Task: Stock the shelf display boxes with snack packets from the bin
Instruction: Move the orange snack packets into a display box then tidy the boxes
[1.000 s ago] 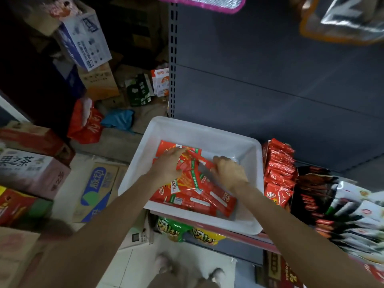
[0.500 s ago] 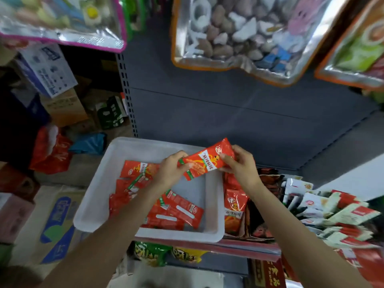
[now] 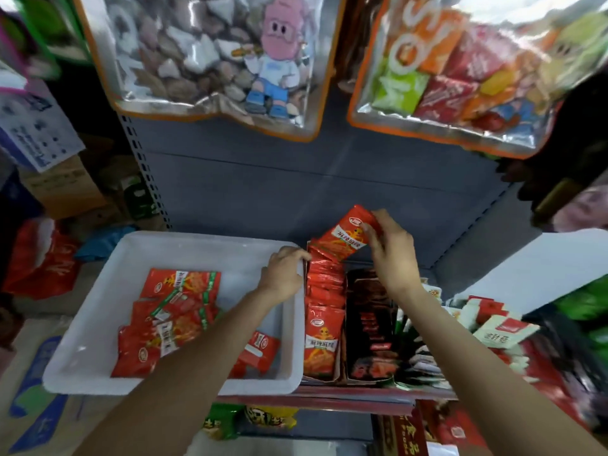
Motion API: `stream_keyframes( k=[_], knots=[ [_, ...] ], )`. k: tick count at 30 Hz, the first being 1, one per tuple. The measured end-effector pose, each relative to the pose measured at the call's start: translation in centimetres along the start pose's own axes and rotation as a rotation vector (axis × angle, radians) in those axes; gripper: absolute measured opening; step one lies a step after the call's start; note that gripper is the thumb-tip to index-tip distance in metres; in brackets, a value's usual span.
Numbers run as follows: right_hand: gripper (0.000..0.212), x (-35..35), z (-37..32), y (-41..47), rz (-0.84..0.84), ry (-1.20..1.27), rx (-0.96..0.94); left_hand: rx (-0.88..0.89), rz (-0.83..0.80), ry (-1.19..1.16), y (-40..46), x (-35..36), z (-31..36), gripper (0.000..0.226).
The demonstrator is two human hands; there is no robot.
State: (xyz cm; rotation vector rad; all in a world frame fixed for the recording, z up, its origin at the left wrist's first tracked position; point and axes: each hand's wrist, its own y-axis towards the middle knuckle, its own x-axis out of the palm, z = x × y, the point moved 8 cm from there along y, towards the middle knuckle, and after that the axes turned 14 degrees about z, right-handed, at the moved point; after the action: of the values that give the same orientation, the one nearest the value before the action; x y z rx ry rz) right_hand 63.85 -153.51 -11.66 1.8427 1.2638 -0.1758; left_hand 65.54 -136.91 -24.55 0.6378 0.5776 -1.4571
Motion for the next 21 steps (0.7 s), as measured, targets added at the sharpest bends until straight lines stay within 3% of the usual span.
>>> stream_keyframes(
  k=[11,16,21],
  knots=[
    [0.014,0.7,-0.1,1.1,-0.04,0.033,-0.051,0.158,-0.01,-0.089,-1.7,-0.5,0.6,0.048],
    [0.016,3.4,0.9,0.1,-0.279,-0.058,-0.036,0.132,-0.028,-0.126,-1.9,-0.6,0.4,0.051],
    [0.019,4.6,1.1,0.7,-0.253,-0.091,-0.007,0.093,-0.03,-0.145,-2.1,-0.6,0.9,0.045]
  ],
)
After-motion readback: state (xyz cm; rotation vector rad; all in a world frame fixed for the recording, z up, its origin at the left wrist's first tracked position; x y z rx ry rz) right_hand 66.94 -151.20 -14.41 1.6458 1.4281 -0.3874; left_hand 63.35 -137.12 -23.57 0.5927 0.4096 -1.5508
